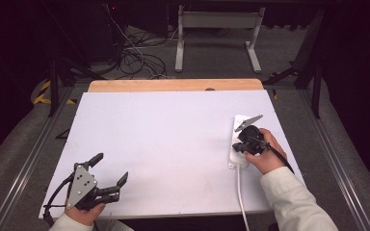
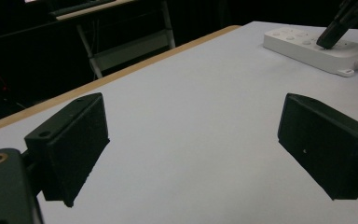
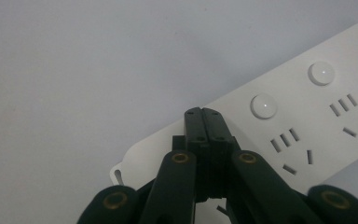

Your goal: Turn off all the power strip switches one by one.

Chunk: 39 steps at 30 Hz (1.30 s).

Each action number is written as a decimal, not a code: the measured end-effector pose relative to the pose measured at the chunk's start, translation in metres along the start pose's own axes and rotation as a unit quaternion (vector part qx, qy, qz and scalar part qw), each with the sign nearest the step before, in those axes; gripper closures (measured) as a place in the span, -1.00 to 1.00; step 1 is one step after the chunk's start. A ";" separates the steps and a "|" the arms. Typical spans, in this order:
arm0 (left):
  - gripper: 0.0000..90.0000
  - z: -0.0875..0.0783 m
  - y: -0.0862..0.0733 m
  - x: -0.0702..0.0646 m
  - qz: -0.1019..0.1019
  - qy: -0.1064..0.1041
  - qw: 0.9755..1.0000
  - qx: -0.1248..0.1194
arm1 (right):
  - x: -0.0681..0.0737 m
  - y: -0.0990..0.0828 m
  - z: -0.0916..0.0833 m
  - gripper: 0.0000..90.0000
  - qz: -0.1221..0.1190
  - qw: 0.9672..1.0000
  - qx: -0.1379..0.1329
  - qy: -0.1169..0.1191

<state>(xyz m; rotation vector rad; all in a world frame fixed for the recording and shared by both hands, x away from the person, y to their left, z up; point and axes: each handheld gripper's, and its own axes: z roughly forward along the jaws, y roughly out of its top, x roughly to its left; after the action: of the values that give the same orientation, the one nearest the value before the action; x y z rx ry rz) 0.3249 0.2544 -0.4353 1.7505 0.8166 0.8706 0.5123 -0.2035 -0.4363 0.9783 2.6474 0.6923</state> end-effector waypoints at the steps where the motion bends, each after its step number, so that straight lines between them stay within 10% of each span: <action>1: -0.80 0.000 0.000 0.000 0.000 0.000 1.000 0.000 | 0.000 0.000 0.000 1.00 0.001 1.000 0.001 0.001; 19: -0.80 -0.001 0.000 0.000 0.000 -0.001 1.000 -0.002 | 0.004 0.007 0.002 1.00 -0.010 0.999 0.029 -0.011; 26: -0.80 0.000 0.000 0.000 -0.002 -0.001 1.000 0.000 | 0.001 0.008 -0.028 1.00 0.004 0.996 -0.088 -0.003; 39: -0.80 0.000 0.000 0.001 -0.002 0.001 1.000 0.001 | -0.005 0.010 -0.028 1.00 0.006 0.996 -0.087 -0.014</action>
<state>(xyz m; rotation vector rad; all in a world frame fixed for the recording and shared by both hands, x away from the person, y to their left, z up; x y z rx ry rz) 0.3253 0.2551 -0.4355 1.7491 0.8216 0.8690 0.5115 -0.2097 -0.4067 0.9492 2.5093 0.8887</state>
